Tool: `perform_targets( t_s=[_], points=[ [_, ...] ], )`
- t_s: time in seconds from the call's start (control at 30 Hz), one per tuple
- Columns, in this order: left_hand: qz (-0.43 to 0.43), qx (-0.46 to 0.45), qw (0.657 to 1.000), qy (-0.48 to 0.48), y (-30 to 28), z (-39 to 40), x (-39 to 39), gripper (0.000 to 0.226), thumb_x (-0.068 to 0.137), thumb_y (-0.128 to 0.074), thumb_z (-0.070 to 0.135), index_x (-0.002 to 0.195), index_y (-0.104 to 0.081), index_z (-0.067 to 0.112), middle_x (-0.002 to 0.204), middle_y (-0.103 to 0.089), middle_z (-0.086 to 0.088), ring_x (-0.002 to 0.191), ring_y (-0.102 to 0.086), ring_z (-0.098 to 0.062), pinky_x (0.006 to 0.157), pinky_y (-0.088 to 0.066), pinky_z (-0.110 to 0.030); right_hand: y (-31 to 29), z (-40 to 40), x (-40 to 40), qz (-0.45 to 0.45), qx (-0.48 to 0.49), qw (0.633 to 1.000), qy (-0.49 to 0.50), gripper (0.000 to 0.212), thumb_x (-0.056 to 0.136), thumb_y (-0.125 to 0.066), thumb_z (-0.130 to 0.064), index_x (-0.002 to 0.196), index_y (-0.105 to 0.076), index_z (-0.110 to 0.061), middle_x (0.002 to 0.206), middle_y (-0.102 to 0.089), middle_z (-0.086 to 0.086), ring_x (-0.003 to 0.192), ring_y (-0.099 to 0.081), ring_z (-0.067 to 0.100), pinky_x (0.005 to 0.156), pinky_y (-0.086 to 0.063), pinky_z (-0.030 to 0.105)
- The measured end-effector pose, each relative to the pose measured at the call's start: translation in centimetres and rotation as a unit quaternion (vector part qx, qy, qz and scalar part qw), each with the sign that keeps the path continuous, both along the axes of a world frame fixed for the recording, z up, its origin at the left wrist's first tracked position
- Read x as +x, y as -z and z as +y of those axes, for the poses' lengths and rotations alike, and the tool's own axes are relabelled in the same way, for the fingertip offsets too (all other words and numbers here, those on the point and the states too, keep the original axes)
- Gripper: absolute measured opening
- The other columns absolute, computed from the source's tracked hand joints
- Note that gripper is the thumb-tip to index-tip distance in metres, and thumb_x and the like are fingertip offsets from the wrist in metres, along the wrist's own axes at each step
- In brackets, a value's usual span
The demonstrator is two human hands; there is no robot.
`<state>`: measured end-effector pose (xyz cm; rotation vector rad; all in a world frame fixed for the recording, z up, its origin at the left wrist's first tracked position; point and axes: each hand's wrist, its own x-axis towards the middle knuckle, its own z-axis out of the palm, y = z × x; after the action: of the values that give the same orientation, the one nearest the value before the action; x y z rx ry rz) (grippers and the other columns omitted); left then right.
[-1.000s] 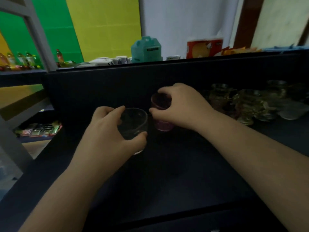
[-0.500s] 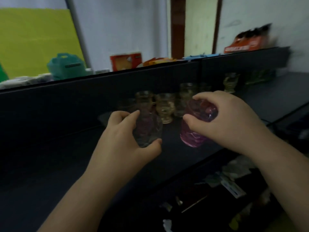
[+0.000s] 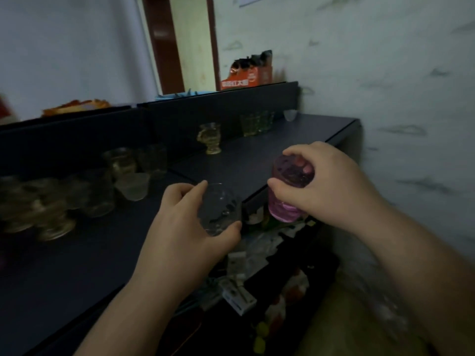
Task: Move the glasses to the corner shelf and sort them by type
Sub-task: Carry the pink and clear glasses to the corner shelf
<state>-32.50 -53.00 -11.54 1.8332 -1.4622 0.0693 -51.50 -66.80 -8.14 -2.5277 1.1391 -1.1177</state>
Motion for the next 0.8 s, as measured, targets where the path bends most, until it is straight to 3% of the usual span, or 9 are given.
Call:
perform_targets(
  t_s=[0.2, 0.4, 0.8],
  points=[
    [-0.019, -0.007, 0.999, 0.026, -0.8, -8.3, -3.7, 0.098, 0.068, -0.066, 0.066, 0.151, -0.032, 0.025, 0.128, -0.032, 0.017, 0.104, -0.045, 0.001, 0.082, -0.041, -0.021, 1.0, -6.3, -4.5, -0.006, 0.001, 0.999, 0.037, 0.073, 0.064, -0.055, -0.078, 0.123, -0.062, -0.036, 0.103, -0.053, -0.015, 0.098, -0.055, 0.009, 0.086, -0.051, 0.034],
    [-0.027, -0.009, 0.999, 0.04, -0.7, -17.6, -5.7, 0.097, 0.07, -0.065, 0.066, 0.151, -0.033, 0.024, 0.13, -0.033, 0.015, 0.102, -0.044, 0.001, 0.082, -0.041, -0.022, 1.8, -13.6, -6.8, 0.007, 0.0, 0.998, 0.057, 0.075, 0.065, -0.055, -0.078, 0.126, -0.061, -0.036, 0.103, -0.052, -0.015, 0.097, -0.053, 0.005, 0.083, -0.048, 0.029],
    [-0.038, -0.019, 0.999, 0.012, -0.4, -32.4, -6.6, 0.092, 0.073, -0.062, 0.068, 0.15, -0.032, 0.025, 0.134, -0.033, 0.013, 0.105, -0.045, -0.004, 0.079, -0.045, -0.024, 1.2, -30.5, -5.7, 0.014, -0.006, 0.998, 0.055, 0.074, 0.064, -0.056, -0.076, 0.124, -0.061, -0.034, 0.106, -0.055, -0.01, 0.098, -0.056, 0.009, 0.086, -0.05, 0.031]
  ],
)
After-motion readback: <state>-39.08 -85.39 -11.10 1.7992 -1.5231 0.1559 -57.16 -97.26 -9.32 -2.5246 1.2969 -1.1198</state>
